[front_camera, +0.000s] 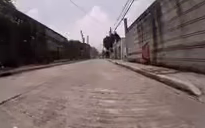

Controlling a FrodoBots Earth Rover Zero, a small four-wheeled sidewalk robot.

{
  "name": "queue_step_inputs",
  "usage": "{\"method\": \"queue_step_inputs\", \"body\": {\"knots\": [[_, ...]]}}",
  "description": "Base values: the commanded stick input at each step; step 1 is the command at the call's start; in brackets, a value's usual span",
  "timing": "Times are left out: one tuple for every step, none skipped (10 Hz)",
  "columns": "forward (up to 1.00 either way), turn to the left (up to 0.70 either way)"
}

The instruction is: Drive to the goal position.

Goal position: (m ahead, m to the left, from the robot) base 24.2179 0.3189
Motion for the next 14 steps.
{"method": "queue_step_inputs", "body": {"knots": [[0.7,0.0],[0.7,0.0],[0.7,0.0],[0.7,0.0],[0.7,0.0],[0.7,0.0],[0.7,0.0],[0.7,0.0],[0.7,0.0],[0.7,0.0],[0.7,0.0],[0.7,0.0],[0.7,0.0],[0.7,0.0]]}}
